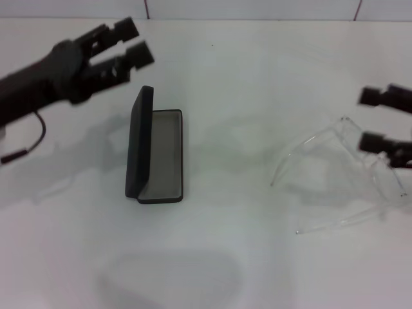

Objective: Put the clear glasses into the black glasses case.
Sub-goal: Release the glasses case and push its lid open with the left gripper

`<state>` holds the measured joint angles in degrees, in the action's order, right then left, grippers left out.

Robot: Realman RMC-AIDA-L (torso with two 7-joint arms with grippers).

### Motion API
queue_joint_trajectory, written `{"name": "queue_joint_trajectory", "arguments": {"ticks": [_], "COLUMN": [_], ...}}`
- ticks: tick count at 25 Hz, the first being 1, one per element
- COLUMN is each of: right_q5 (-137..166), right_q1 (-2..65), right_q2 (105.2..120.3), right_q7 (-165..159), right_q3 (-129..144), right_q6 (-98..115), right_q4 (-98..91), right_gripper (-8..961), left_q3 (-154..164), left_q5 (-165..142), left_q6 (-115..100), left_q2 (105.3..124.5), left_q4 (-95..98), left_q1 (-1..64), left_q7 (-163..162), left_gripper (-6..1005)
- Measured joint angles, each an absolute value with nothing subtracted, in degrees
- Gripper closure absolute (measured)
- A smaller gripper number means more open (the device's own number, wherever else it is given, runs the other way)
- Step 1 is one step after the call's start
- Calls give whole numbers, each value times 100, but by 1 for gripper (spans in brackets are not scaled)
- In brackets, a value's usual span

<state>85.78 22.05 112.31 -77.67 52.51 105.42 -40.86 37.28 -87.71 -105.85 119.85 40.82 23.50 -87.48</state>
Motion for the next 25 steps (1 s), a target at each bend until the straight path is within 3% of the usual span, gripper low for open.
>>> {"name": "queue_joint_trajectory", "arguments": {"ticks": [7, 15, 25], "right_q5": [8583, 8587, 8587], "right_q1": [1575, 1307, 1438], "right_q2": [11161, 11177, 11160], "right_q7": [-7728, -7466, -7361], "right_q3": [4221, 3942, 3934], "right_q6": [10636, 10632, 10636], "right_q4": [-4120, -4075, -4086], "right_gripper": [72, 72, 73], "left_q3": [5467, 7574, 8563], "left_q5": [-9225, -13238, -14791], "left_q6": [-8527, -7175, -7695], "left_q2": [11998, 11983, 12027], "left_q4": [6340, 9849, 10294], "left_q1": [2297, 2161, 2204], "left_q7": [-11296, -15865, -17207], "left_gripper": [126, 138, 157]}}
